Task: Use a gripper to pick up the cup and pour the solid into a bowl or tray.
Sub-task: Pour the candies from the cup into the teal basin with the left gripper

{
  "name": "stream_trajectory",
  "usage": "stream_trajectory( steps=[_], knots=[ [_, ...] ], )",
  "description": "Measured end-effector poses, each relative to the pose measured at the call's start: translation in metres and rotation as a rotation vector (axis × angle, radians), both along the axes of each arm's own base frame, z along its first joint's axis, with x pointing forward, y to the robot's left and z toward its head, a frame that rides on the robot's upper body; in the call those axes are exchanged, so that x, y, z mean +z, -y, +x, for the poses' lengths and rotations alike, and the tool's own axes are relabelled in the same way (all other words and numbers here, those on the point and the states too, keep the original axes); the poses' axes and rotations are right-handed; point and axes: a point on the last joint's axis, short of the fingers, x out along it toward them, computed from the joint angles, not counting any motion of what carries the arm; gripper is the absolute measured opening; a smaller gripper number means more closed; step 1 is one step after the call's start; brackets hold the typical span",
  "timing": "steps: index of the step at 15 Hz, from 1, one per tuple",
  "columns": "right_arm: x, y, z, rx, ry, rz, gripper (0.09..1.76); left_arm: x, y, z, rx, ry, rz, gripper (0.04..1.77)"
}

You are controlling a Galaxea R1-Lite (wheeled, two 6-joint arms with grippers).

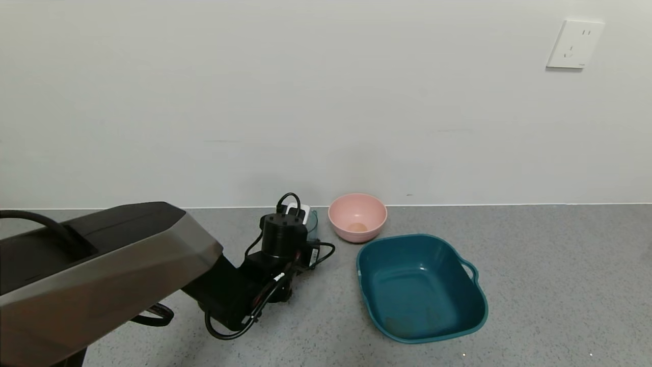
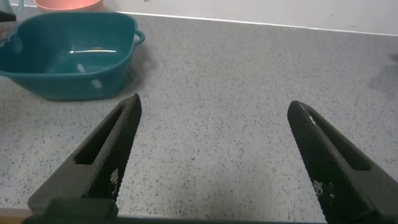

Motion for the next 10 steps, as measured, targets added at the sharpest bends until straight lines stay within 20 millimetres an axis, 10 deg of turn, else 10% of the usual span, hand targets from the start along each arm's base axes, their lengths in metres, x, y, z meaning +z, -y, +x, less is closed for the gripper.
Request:
stream_trajectory(
  steps=[10],
  knots=[
    [0.0, 0.0, 0.0, 0.0, 0.0, 0.0, 1.71, 0.097, 0.005, -0.028, -0.096, 0.146, 0.23, 1.33]
  ],
)
